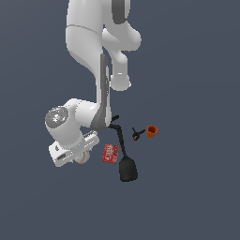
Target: Pick up a designated object from a clutter of objects.
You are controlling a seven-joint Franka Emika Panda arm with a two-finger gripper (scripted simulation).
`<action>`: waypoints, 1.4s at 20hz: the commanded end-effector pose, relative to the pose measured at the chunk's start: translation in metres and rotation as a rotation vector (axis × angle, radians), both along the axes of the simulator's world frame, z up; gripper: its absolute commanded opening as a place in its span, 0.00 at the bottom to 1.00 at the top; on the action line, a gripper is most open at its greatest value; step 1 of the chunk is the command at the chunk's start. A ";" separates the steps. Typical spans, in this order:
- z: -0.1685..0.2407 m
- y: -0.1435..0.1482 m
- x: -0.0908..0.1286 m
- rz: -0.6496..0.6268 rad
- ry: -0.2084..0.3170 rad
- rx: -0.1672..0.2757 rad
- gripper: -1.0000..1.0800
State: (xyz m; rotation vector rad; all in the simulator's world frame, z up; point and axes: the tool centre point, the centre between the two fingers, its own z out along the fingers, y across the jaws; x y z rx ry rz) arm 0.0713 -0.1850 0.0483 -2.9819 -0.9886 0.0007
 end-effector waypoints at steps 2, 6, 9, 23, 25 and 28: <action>-0.001 0.000 0.000 0.001 0.000 0.000 0.00; -0.001 0.000 0.000 0.001 0.000 0.000 0.00; 0.000 0.000 0.000 0.000 -0.001 0.000 0.00; 0.061 0.020 0.005 0.000 -0.001 0.000 0.00; 0.080 0.026 0.006 0.000 -0.001 0.000 0.00; 0.111 0.036 0.008 0.000 -0.001 -0.001 0.00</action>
